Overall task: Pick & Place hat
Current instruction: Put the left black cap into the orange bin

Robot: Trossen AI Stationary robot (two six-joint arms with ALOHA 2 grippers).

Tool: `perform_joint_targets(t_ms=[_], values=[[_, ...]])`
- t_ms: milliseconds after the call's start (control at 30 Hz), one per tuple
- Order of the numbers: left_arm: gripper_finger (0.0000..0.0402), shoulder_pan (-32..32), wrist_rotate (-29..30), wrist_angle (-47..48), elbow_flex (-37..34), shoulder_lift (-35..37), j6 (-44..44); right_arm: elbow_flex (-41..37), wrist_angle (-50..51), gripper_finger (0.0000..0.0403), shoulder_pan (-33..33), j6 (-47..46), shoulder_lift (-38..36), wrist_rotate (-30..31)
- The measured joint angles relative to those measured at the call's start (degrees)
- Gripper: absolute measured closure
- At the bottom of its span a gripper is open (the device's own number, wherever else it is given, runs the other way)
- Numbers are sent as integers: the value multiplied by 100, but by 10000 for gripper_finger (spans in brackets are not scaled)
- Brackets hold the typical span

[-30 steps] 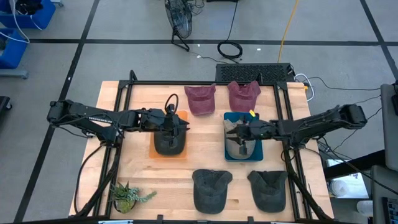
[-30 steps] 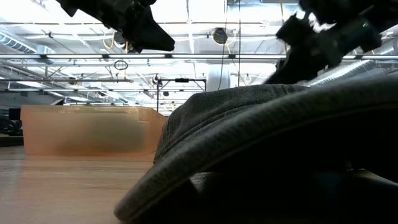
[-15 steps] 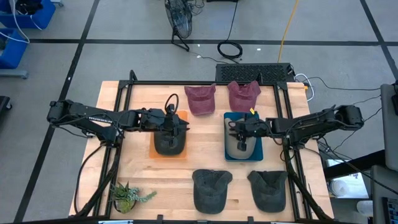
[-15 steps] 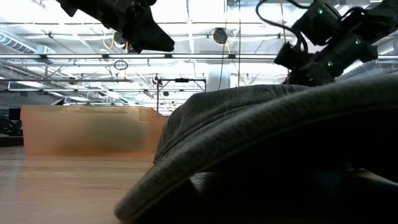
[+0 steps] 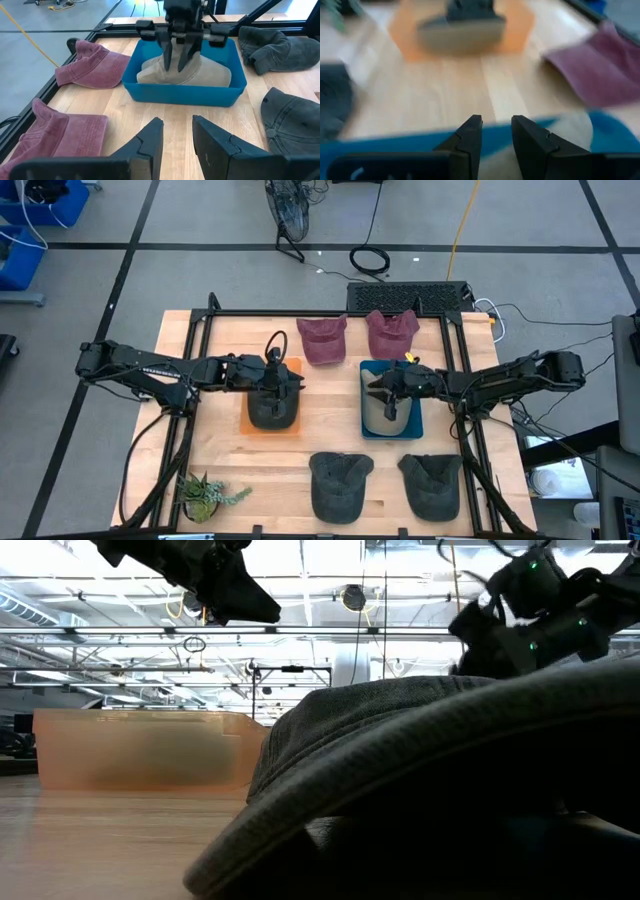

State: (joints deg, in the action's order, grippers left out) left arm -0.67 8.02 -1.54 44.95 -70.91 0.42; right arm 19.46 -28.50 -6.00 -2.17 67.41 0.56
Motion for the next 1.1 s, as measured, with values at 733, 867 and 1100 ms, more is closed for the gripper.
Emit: perform_joint_targets(t_ms=[733,867,1100], values=[[293,0,-3,8,0,0,-47,377,3201,310,827,-1038,-2230,664],[293,0,-31,4,0,0,-171,838,4072,310,991,-1068,-2361,691],[293,-36,-31,7,0,0,-410,1349,5036,310,1337,-1289,-2381,680]])
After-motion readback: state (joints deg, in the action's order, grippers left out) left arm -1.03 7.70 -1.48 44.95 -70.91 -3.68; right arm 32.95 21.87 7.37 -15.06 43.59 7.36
